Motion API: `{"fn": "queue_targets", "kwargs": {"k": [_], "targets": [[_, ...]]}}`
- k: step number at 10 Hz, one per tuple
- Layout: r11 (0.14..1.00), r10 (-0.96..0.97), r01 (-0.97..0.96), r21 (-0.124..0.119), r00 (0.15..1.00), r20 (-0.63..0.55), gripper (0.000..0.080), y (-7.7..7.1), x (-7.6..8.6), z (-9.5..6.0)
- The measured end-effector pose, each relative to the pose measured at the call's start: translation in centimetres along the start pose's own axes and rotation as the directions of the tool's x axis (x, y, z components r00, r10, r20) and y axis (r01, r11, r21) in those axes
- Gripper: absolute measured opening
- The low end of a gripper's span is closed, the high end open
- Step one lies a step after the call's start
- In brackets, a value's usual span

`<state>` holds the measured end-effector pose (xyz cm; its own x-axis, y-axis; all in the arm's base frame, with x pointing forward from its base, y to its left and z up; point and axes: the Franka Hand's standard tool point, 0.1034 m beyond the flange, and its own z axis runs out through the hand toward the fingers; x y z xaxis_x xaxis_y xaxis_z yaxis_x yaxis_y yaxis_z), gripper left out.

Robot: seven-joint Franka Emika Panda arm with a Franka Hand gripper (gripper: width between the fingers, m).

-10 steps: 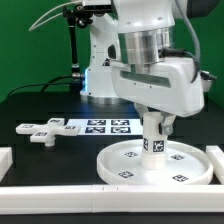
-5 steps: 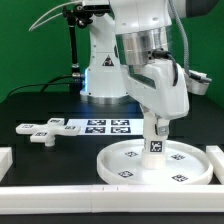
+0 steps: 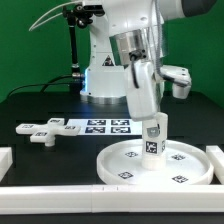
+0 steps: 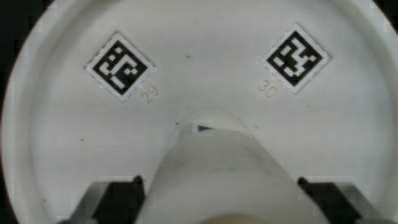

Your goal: Assemble round table

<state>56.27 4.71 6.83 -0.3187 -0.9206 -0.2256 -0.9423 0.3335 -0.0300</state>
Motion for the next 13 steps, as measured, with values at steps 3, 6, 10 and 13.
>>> {"fn": "queue_targets", "kwargs": {"k": [3,6,10,13], "targets": [[0.945,0.319,-0.322,0.062,0.947,0.044,0.0409,-0.3,-0.2,-0.1],[0.91,0.405,-0.408,0.065,0.912,0.064,0.059,-0.3,-0.3,-0.1],[0.988,0.157,-0.156,-0.014,0.987,0.038,0.0647,-0.3,-0.4,-0.2],[0.995,-0.078,0.081,-0.051,0.995,0.058,0.0649,-0.6,-1.3,-0.7]]}}
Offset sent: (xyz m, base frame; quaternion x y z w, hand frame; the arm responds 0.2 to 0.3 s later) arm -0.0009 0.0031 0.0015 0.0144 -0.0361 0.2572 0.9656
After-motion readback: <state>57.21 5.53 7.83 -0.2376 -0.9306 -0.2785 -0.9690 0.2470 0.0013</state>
